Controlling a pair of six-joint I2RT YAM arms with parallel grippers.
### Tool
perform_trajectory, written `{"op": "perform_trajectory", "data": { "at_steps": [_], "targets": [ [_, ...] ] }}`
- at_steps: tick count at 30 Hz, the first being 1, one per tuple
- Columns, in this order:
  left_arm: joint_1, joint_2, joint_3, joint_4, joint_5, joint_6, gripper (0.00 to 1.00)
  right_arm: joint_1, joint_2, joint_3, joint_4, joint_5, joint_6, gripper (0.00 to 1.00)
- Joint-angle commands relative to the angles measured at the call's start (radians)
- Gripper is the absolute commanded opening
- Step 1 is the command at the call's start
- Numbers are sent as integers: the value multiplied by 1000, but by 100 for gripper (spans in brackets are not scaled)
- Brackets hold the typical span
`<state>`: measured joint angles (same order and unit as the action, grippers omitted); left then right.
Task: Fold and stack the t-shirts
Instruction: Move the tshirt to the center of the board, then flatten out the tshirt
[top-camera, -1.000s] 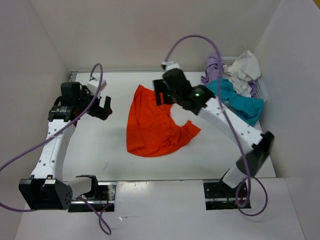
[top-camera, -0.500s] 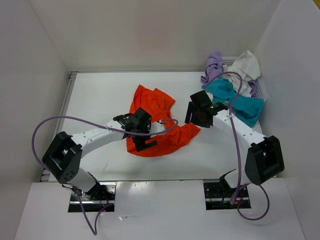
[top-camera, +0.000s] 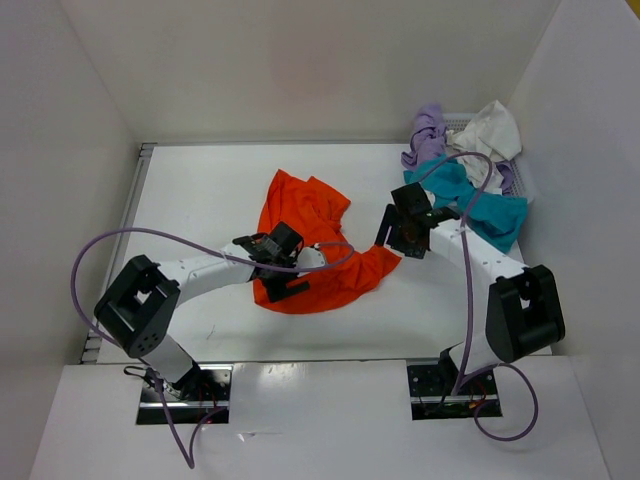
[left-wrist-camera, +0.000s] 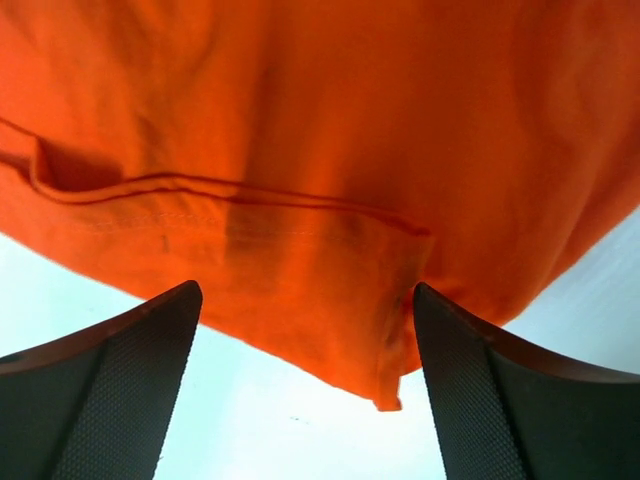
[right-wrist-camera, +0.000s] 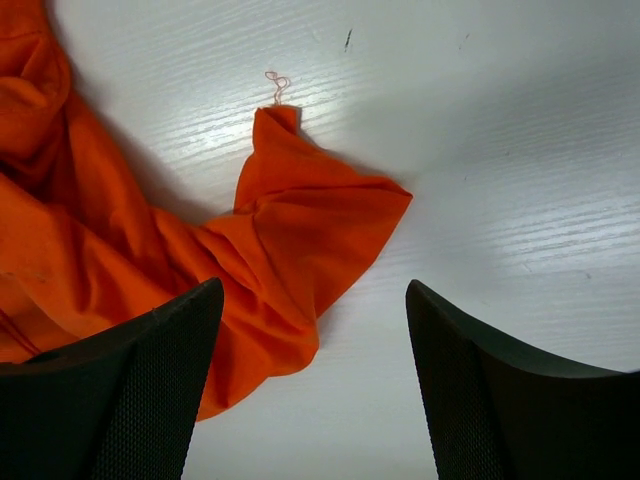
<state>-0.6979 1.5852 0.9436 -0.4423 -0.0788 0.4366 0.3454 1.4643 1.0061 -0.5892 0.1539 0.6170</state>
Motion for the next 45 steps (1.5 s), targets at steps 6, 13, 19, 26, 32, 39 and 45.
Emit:
{"op": "perform_trajectory", "data": {
  "at_steps": [6, 13, 19, 26, 32, 39, 45],
  "targets": [
    [-8, 16, 35, -29, 96, -13, 93, -19, 8, -18, 60, -7, 1, 79],
    [-17, 81, 35, -18, 68, -13, 51, -51, 45, -27, 71, -7, 1, 79],
    [-17, 91, 26, -7, 68, -59, 0, -71, 128, -47, 114, -66, 1, 79],
    [37, -69, 37, -16, 2, -93, 0, -71, 235, -58, 196, -148, 12, 63],
    [127, -215, 49, -47, -33, -102, 0, -80, 260, -28, 192, -177, -2, 0],
    [377, -314, 285, -122, -147, -121, 0, -161, 20, 222, 0, -40, -88, 0],
    [527, -343, 450, -131, -238, -9, 0, -235, -151, 475, -77, -16, -200, 0]
  ]
}}
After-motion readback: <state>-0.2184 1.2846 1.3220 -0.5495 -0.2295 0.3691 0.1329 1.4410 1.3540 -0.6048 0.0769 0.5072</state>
